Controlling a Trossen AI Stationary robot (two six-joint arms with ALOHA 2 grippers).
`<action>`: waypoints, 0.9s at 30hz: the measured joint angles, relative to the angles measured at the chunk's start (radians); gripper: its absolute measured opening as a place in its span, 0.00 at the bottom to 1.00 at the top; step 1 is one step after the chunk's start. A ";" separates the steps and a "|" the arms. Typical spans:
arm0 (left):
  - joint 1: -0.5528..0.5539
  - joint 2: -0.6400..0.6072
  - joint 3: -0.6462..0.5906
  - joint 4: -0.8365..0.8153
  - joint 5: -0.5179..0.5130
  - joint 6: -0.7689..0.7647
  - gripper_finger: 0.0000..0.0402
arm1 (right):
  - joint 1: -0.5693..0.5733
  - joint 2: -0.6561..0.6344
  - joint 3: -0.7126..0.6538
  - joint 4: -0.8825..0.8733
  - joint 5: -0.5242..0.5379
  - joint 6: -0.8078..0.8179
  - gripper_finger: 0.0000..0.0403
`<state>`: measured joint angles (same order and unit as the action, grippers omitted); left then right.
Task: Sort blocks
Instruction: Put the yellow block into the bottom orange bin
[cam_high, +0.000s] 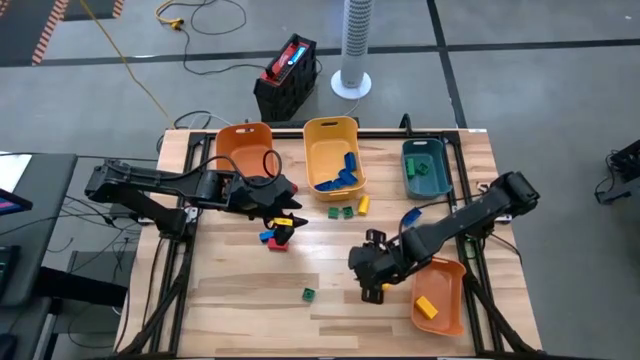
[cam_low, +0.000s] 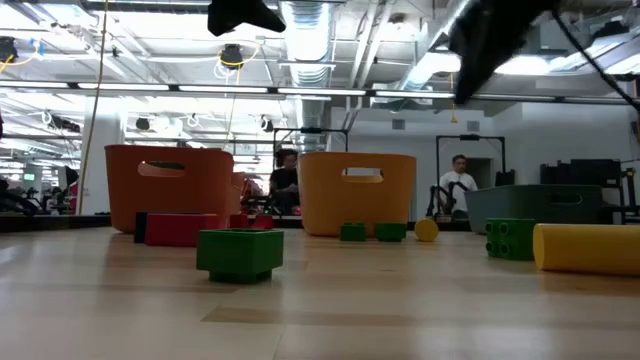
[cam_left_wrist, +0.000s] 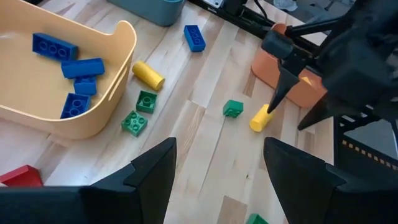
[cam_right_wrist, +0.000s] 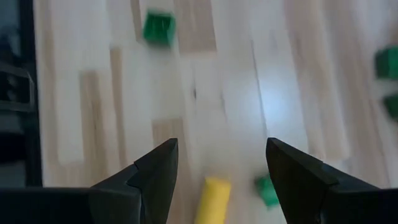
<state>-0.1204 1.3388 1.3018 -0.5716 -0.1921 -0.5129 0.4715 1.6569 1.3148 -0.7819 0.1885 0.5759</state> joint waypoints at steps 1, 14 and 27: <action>0.000 0.000 0.000 0.000 0.000 0.000 0.59 | 0.004 0.000 -0.015 -0.006 -0.008 0.009 0.63; 0.000 0.000 0.000 -0.002 0.000 0.028 0.59 | 0.073 0.001 -0.186 0.036 -0.090 0.098 0.63; 0.000 0.000 0.000 -0.002 0.000 0.030 0.59 | 0.083 0.081 -0.265 0.146 -0.111 0.087 0.63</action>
<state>-0.1200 1.3388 1.3018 -0.5739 -0.1921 -0.4831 0.5548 1.7378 1.0500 -0.6356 0.0778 0.6633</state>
